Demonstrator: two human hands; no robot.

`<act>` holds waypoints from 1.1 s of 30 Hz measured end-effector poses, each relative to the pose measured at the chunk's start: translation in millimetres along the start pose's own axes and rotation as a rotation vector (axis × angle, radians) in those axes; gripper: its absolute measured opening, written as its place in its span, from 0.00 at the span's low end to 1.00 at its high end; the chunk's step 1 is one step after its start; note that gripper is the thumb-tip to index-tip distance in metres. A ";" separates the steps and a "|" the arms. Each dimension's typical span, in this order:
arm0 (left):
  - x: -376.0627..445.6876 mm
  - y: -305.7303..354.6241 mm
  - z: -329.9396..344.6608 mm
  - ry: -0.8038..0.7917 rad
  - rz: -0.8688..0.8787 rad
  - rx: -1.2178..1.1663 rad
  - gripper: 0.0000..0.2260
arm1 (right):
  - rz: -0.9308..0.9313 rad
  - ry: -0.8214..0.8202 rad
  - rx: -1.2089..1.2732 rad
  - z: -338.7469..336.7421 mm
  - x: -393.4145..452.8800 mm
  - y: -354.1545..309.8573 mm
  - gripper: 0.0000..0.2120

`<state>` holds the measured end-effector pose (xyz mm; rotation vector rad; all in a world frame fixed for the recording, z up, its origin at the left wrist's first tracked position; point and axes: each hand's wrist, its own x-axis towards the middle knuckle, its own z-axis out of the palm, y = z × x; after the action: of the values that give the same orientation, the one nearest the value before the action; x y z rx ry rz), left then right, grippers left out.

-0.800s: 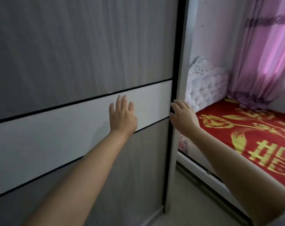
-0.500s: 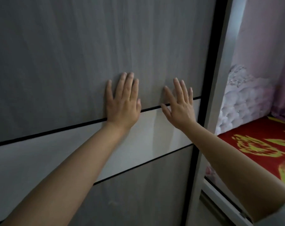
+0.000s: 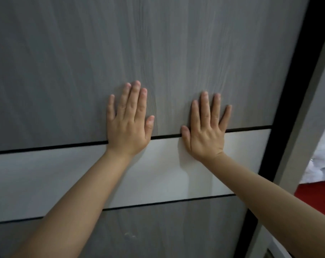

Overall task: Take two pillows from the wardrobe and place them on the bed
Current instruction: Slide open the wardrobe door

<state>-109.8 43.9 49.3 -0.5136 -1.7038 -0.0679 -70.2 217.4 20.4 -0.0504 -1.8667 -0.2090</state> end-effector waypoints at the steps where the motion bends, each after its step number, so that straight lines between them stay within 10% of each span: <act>1: -3.0 -6.0 -1.4 -0.002 0.008 0.028 0.24 | -0.010 -0.020 -0.015 -1.2 1.5 -3.4 0.26; 33: -99.2 -332.2 -76.3 -0.143 -0.015 0.172 0.27 | -0.009 0.023 0.071 -14.2 45.1 -351.0 0.28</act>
<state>-151.8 -308.5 50.0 -0.3842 -1.8335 0.1059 -119.8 -133.2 25.8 0.0088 -1.8502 -0.1490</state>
